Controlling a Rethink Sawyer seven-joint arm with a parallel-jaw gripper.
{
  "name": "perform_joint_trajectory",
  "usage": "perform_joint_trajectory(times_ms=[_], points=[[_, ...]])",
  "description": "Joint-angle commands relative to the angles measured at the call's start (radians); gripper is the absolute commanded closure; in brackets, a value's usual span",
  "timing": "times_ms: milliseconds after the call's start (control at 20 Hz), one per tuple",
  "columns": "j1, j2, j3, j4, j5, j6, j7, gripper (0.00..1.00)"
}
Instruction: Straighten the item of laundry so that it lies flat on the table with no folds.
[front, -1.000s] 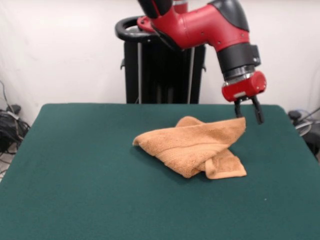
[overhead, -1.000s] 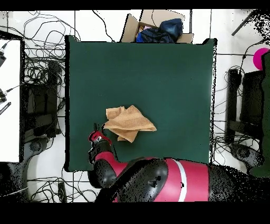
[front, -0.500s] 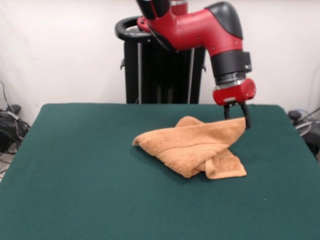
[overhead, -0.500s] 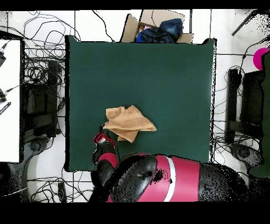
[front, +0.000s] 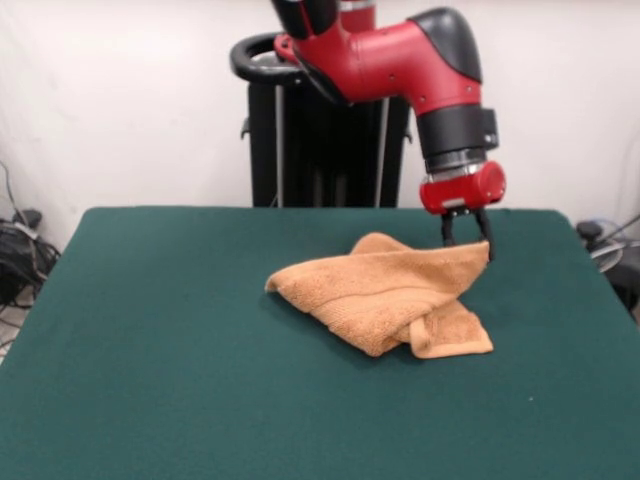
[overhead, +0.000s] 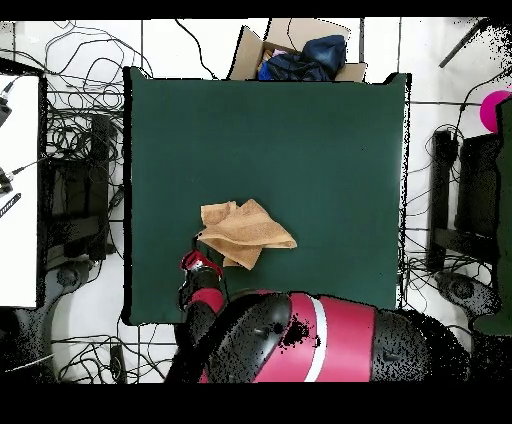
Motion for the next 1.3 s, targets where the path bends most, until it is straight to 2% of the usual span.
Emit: perform_joint_trajectory(times_ms=[50,550,900,1300], points=[[-0.021,0.049,0.02,-0.146,0.007,-0.075,0.226,0.0],[-0.063,0.071,0.067,-0.143,-0.048,-0.062,0.252,0.0],[-0.127,0.067,0.157,-0.113,-0.111,-0.009,0.28,0.0],[-0.179,0.071,0.218,-0.092,-0.136,0.012,0.277,0.0]])
